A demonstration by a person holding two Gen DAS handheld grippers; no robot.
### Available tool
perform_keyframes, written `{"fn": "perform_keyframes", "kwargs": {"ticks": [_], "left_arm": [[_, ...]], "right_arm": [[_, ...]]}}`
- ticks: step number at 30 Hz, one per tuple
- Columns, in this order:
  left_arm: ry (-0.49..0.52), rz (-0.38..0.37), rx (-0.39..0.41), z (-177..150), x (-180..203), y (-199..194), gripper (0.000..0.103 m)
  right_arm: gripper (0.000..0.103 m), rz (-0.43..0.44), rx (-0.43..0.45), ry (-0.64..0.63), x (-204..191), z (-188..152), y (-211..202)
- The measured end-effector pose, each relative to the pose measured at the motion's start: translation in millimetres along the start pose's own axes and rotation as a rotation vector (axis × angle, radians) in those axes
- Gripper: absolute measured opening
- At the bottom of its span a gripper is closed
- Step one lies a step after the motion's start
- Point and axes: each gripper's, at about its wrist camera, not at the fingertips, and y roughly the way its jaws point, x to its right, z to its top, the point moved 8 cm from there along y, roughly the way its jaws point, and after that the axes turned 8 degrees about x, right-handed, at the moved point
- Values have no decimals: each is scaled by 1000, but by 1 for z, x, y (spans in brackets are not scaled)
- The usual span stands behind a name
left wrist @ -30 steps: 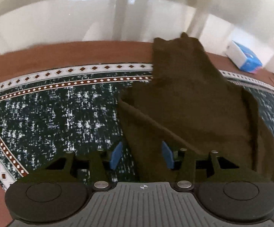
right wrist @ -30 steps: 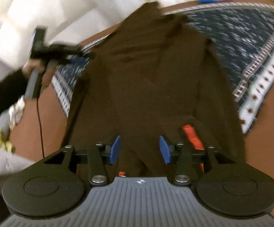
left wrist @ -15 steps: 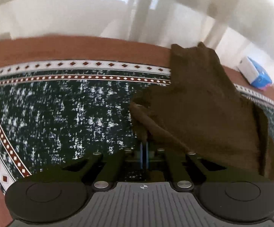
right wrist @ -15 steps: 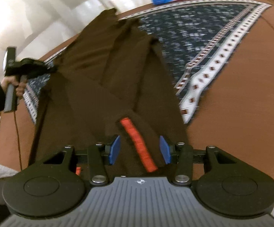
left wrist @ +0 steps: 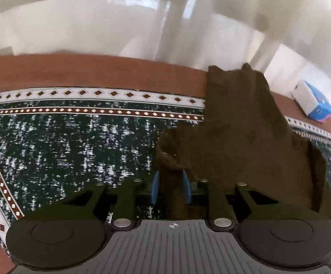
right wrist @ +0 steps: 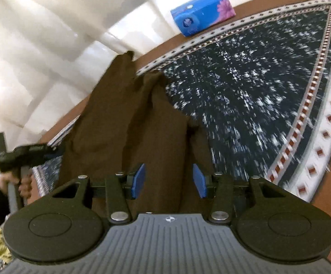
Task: Fold clothes
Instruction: 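Lift the pinched garment edge with both grippers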
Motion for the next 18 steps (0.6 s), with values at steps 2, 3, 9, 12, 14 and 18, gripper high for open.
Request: {"fn": "perform_keyframes", "kwargs": {"ticks": [2,3,9,12,14,18], "left_arm": [[4,1,7,-1,0,2,8],[6,2,10,-2,0,2,7],[35,9,19,-2,-1,5,4],[38,12,27,-1,-2,7,4],[25,12,33,1,-4,9,4],[13,16,25,2,-6,9,11]], "right_arm": [[51,4,-4,28,2,4,11],[51,6,-5,42,3,6,16],[5,6,18,89,13,20,31],[4,-36,45,69,21,25,30],[4,-62,59,85,30,27,31],[6,-67,65,88,35,28,32]]}}
